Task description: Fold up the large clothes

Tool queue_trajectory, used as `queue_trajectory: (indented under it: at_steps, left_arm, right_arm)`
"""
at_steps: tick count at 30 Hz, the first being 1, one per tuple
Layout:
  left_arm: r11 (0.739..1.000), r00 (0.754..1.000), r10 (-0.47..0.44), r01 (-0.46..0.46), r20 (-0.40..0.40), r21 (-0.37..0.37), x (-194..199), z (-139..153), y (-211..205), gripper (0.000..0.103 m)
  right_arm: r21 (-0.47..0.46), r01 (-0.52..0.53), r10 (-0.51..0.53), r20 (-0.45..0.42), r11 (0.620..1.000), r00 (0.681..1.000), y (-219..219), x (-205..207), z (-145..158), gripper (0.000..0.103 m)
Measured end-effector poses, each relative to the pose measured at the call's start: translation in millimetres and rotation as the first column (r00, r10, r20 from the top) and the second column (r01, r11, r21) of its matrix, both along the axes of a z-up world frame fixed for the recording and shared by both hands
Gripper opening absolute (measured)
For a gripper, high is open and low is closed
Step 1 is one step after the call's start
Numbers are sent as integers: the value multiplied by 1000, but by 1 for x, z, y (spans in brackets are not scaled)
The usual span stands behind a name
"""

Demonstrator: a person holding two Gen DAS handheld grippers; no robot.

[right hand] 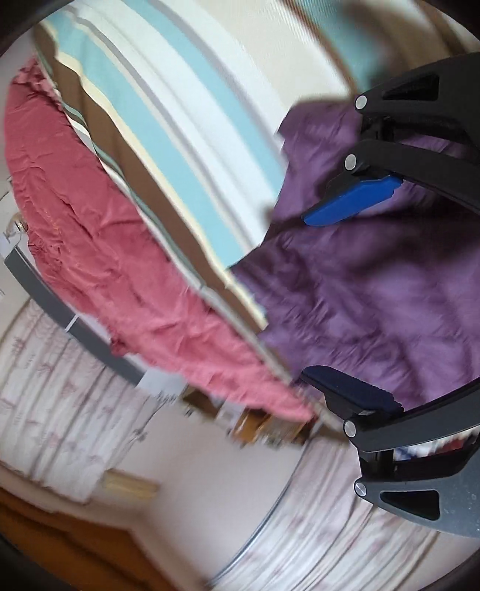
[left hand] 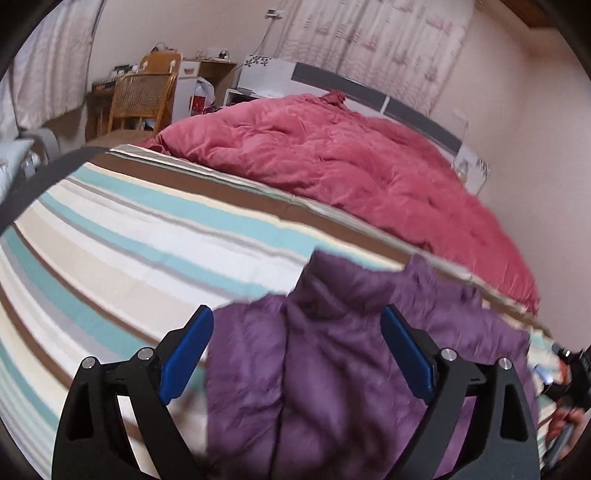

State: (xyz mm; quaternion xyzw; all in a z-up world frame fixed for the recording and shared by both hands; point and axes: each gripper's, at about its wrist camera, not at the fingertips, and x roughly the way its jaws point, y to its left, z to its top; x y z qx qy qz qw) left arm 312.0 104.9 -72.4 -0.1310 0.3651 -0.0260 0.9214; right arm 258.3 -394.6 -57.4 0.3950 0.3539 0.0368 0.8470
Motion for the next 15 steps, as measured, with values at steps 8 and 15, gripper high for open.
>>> queue_trajectory:
  at_steps: [8,15]
  left_arm:
    - [998,990,-8,-1,-141,-62,-29,-40,23,95]
    - [964,984,-159,137,-80,-228,-64,-42,13,101]
  right_arm:
    - [-201,-55,37,-94,978,995,12,-38,-16,82]
    - [-317,29,-65,-106,948,992,15,-76,-10,90]
